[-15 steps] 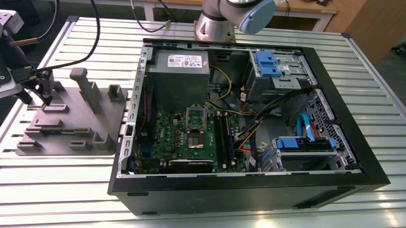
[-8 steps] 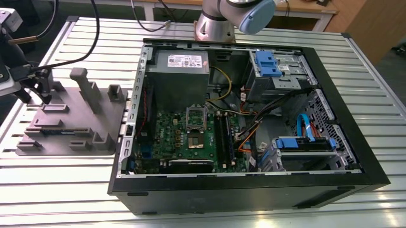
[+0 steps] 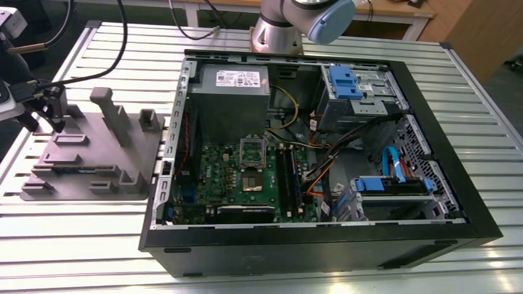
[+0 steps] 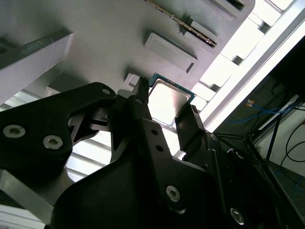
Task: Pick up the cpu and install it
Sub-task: 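Pick up the cpu and move it towards the insertion slot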
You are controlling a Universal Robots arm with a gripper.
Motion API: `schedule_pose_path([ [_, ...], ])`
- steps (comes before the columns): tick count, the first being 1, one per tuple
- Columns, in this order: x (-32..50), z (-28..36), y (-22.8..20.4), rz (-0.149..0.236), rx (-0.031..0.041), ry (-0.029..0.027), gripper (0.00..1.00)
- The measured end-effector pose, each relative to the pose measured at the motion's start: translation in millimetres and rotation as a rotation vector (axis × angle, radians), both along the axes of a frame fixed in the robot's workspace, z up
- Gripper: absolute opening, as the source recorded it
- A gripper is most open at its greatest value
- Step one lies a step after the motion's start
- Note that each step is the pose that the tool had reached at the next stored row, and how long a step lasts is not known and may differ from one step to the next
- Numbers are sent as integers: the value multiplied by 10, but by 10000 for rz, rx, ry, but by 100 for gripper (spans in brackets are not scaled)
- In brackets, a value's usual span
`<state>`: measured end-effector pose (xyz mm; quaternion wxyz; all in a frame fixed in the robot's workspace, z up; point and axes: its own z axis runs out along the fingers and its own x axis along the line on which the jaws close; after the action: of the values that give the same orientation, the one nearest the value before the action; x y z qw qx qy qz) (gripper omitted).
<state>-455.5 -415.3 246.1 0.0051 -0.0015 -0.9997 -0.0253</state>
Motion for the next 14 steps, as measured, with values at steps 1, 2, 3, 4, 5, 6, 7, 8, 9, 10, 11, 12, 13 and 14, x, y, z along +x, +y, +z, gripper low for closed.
schedule_pose_path([
  [1, 0, 1, 0, 0, 0, 0, 47],
  [2, 0, 4, 0, 0, 0, 1, 47],
  [3, 0, 7, 0, 0, 0, 1, 47],
  [4, 0, 10, 0, 0, -1, 2, 47],
  [5, 0, 13, 0, 1, 0, 1, 47],
  [6, 0, 15, 0, 1, 0, 0, 47],
  [7, 0, 18, 0, 1, 0, 0, 47],
  [8, 0, 21, 0, 1, 0, 0, 47],
  [9, 0, 24, 0, 1, 0, 0, 47],
  [10, 0, 26, 0, 1, 0, 0, 47],
  [11, 0, 28, 0, 0, 0, 0, 47],
  [12, 0, 30, 0, 0, 1, -1, 47],
  [13, 0, 32, 1, 0, 1, 0, 47],
  [14, 0, 34, 1, 0, 0, 0, 47],
])
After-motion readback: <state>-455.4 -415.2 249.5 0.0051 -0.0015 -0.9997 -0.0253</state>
